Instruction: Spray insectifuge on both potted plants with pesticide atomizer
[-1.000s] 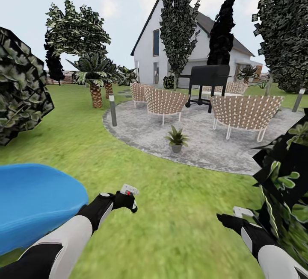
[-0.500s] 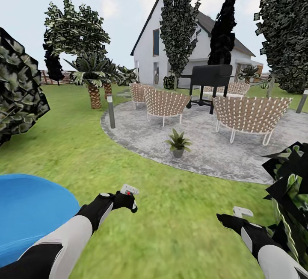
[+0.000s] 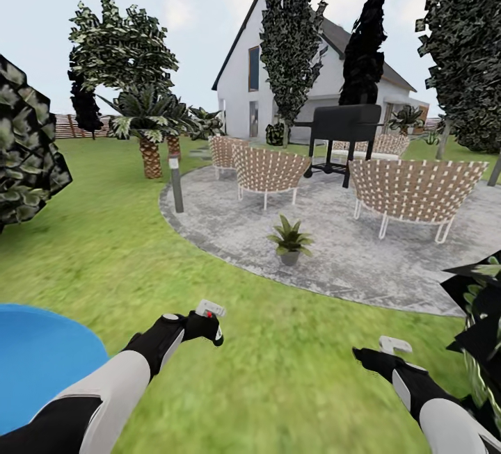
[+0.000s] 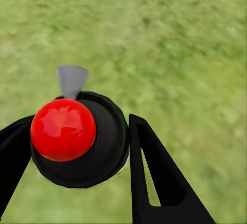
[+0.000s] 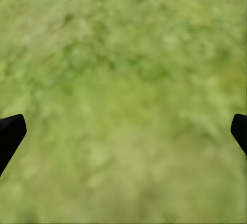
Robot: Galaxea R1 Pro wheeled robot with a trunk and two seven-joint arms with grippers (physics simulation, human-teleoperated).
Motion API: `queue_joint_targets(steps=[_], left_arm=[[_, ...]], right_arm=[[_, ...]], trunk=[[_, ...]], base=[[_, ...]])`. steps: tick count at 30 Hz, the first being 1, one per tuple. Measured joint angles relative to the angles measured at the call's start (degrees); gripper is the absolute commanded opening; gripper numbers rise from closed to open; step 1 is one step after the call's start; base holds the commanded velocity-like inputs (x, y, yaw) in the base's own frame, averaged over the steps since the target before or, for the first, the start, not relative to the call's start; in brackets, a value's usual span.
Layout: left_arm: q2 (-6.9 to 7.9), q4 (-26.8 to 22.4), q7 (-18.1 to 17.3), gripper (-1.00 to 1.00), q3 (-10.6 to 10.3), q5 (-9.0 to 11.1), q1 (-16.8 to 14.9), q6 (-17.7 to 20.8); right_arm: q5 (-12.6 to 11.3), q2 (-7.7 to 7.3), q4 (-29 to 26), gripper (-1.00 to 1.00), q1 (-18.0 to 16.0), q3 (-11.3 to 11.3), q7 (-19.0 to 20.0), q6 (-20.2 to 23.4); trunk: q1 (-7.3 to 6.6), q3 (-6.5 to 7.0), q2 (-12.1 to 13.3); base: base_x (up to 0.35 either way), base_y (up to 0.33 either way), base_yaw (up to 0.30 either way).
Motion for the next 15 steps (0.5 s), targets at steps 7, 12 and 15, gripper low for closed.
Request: queue_joint_targets(steps=[7, 12, 15], left_arm=[[0.00, 0.0, 0.0, -1.00, 0.0, 0.0, 0.0, 0.0], [0.00, 0.0, 0.0, -1.00, 0.0, 0.0, 0.0, 0.0], [0.00, 0.0, 0.0, -1.00, 0.0, 0.0, 0.0, 0.0]], right_arm=[[0.0, 0.00, 0.0, 1.00, 0.0, 0.0, 0.0, 0.0], [0.0, 0.00, 0.0, 1.00, 0.0, 0.0, 0.0, 0.0], [0.0, 0.00, 0.0, 1.00, 0.0, 0.0, 0.0, 0.0]], trunk=[[0.00, 0.00, 0.0], [0.00, 0.00, 0.0], [0.00, 0.00, 0.0]], base=[[0.291, -0.191, 0.000], [0.290, -0.102, 0.000], [0.295, -0.013, 0.000]])
